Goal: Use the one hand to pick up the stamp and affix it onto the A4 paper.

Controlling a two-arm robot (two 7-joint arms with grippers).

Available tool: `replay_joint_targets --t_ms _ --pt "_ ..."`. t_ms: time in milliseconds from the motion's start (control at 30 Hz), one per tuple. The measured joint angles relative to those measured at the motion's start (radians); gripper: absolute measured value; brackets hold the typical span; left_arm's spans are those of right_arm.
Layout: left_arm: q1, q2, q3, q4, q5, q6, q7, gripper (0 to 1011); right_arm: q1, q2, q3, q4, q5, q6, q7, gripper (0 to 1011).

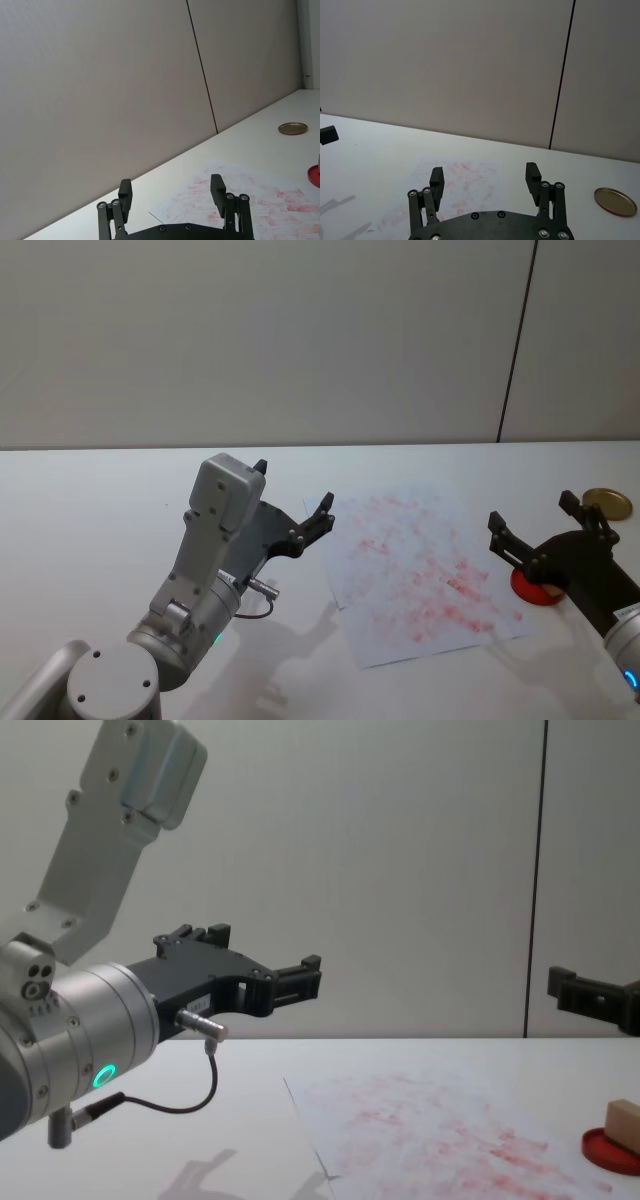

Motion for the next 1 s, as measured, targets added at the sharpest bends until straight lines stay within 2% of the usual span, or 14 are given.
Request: replay_joint_targets --t_ms 1000 --pt "0.0 0.0 0.0 0.0 0.0 0.0 0.0 993 0.01 0.002 0.006 0.016 -0.001 0.007 0.011 1001"
